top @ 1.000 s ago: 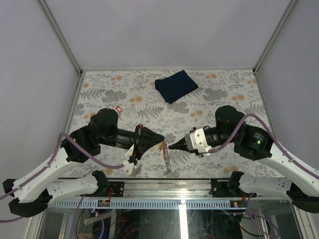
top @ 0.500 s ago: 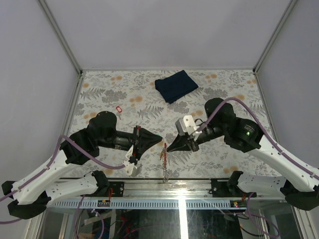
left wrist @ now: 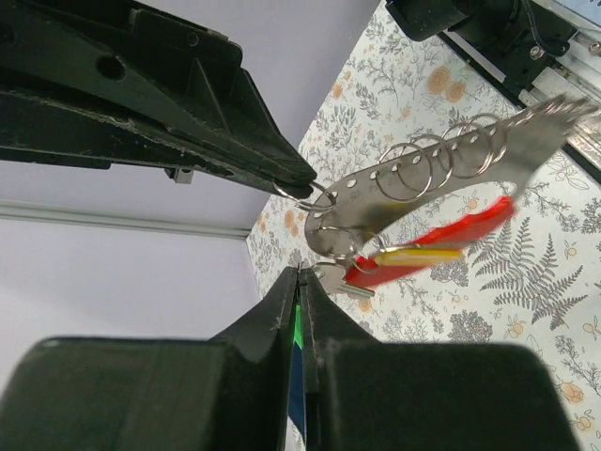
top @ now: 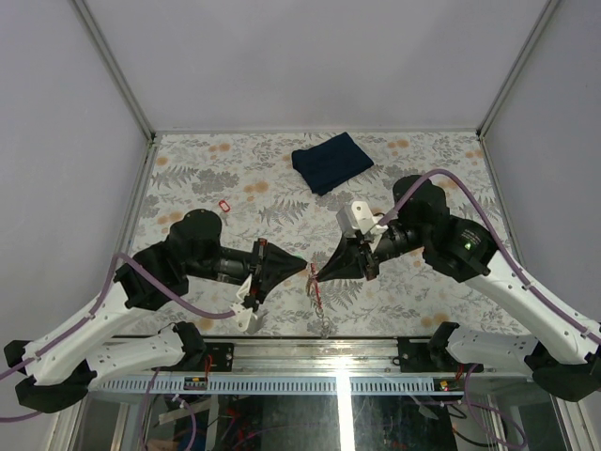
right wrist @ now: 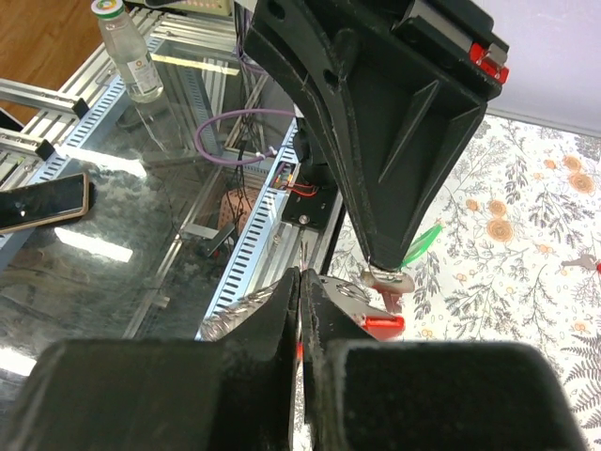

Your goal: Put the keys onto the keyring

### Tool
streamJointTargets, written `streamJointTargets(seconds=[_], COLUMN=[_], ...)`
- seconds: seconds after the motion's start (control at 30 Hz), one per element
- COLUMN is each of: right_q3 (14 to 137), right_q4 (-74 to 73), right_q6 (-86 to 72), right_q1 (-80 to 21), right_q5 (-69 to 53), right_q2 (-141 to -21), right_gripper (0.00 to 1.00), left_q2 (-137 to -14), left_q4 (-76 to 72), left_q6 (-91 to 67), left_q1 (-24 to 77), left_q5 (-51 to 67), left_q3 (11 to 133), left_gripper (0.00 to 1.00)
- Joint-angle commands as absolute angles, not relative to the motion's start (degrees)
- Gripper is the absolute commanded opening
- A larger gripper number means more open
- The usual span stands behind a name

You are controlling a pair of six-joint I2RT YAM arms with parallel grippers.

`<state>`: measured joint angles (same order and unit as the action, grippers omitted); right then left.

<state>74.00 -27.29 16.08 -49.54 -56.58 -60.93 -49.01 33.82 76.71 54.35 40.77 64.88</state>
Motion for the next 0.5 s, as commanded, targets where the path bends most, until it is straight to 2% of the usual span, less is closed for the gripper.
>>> streamJointTargets(seconds=[0.0, 0.2, 0.47], right_q3=[75.0, 74.8, 75.7], right_q4=[-22.8, -23.7, -26.2], right_q6=[13.0, 13.4, 14.9], right_q1=[-49.2, -49.1, -47.0], right_q5=[-56.3, -54.8, -56.6], right_q2=[-61.3, -61.6, -61.0], right_gripper=[0.0, 0.0, 0.0], left_q2=[-49.4, -49.3, -44.9], left_q4=[31.1, 30.0, 14.0], left_q6=[76.4, 74.3, 58.9], left_q1=[54.6, 54.6, 54.5], left_q5=[42.9, 43.4, 40.6], left_q3=[65.7, 65.7, 58.6], left_gripper=[0.0, 0.0, 0.0])
